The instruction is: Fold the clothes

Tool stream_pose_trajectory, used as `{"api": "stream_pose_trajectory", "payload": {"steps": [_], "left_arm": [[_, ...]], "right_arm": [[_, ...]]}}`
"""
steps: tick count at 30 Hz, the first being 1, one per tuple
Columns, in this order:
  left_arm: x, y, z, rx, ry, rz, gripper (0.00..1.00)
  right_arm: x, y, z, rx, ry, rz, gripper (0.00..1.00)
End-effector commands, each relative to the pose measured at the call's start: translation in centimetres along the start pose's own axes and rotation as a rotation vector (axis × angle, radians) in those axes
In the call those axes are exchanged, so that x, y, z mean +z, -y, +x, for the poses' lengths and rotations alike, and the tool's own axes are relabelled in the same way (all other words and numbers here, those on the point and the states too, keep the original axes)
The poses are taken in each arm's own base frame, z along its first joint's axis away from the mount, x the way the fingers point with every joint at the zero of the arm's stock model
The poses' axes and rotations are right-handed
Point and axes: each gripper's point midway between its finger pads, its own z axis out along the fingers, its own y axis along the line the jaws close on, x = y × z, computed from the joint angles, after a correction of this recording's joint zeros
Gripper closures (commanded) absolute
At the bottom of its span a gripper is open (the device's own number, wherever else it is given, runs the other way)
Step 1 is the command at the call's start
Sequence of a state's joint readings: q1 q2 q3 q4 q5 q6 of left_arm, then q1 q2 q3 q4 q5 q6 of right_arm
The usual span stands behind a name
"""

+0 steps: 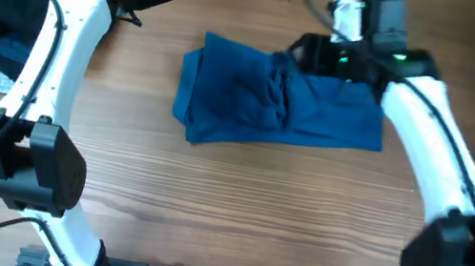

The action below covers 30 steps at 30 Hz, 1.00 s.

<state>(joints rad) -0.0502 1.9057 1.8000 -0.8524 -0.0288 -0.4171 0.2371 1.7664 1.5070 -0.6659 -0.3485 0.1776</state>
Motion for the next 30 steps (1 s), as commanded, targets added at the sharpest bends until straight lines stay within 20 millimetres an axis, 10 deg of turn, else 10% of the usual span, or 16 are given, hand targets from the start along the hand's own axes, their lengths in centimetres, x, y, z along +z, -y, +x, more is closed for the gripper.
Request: {"api": "stream_pose_trajectory", "payload": {"steps": [1,2,4,12,19,30], "left_arm": [[-0.2,0.0,-0.3,-0.007,0.012,-0.002,0.00],[-0.2,0.0,-0.3,-0.007,0.012,-0.002,0.00],[-0.2,0.0,-0.3,-0.007,0.011,-0.002,0.00],[-0.2,0.0,-0.3,-0.007,0.011,-0.002,0.00],[-0.2,0.0,-0.3,-0.007,0.011,-0.002,0.00],[-0.2,0.0,-0.3,-0.007,0.011,-0.002,0.00]], "right_arm": [[-1.7,3.7,0.9,0.083,-0.015,0.227,0.39],[-0.8,4.4,2.5,0.096,-0.067,0.240,0.71],[1.0,5.5,5.1,0.137,-0.146,0.259,0.96],[7.7,9.1,10.8,0.205,-0.323,0.313,0.96],[9.0,0.6,11.7,0.152,-0.392,-0.107,0.96],[7.5,-2.6,7.6,-0.133,-0.257,-0.199,0.89]]}}
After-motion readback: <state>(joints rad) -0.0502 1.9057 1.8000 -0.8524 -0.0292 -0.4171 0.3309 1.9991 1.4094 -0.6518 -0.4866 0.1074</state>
